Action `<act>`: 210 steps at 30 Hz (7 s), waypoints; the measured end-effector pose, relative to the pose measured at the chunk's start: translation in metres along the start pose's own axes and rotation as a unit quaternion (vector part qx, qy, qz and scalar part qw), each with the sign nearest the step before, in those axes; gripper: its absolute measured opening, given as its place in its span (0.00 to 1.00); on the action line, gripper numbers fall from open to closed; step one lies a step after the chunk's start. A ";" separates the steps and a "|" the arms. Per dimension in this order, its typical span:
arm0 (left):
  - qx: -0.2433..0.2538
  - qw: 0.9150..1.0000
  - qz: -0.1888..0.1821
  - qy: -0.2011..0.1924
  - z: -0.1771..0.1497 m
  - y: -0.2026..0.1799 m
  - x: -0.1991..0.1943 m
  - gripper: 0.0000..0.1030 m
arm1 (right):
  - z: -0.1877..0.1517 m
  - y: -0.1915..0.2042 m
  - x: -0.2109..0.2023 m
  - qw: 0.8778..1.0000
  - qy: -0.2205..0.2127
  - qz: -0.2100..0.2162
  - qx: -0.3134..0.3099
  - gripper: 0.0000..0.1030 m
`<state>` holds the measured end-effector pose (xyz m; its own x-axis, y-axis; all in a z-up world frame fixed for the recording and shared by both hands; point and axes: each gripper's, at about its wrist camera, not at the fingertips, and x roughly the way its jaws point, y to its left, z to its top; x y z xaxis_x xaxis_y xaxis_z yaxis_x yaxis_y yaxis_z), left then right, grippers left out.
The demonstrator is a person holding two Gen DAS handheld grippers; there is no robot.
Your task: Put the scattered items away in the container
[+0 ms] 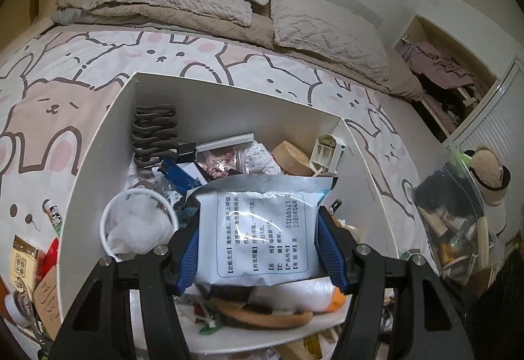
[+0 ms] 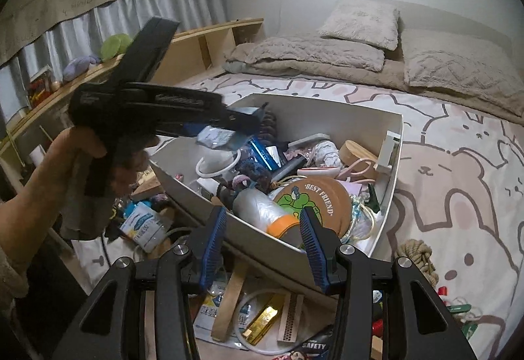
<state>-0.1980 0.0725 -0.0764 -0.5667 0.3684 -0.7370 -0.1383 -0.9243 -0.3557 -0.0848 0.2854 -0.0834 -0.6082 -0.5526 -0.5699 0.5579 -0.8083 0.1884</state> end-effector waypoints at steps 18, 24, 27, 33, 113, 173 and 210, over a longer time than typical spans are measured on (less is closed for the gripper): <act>-0.085 0.993 0.020 0.077 0.029 -0.008 0.074 0.62 | -0.005 -0.021 -0.018 0.998 -0.045 -0.026 0.019 0.46; -0.107 0.989 0.023 0.098 0.033 -0.007 0.093 0.62 | -0.009 -0.027 -0.018 0.998 -0.049 -0.025 0.020 0.46; -0.123 0.987 0.024 0.098 0.035 -0.005 0.100 0.62 | -0.010 -0.030 -0.019 0.998 -0.049 -0.023 0.022 0.46; -0.145 0.985 0.032 0.092 0.038 0.002 0.109 0.62 | -0.012 -0.035 -0.021 0.998 -0.052 -0.023 0.029 0.46; 0.080 0.984 0.116 -0.113 -0.025 -0.018 -0.124 1.00 | 0.040 0.033 -0.069 0.987 -0.102 -0.125 0.004 1.00; 0.123 0.964 0.138 -0.193 -0.161 -0.001 -0.231 1.00 | -0.031 0.102 -0.138 0.973 -0.120 -0.198 0.015 1.00; 0.120 0.967 0.147 -0.171 -0.174 0.004 -0.219 1.00 | -0.044 0.098 -0.136 0.973 -0.107 -0.205 0.026 1.00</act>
<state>0.0663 0.0059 -0.0165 -0.8395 0.0690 -0.5390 -0.0908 -0.9958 0.0139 0.0775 0.2906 -0.0228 -0.8803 -0.2075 -0.4267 0.2185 -0.9755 0.0236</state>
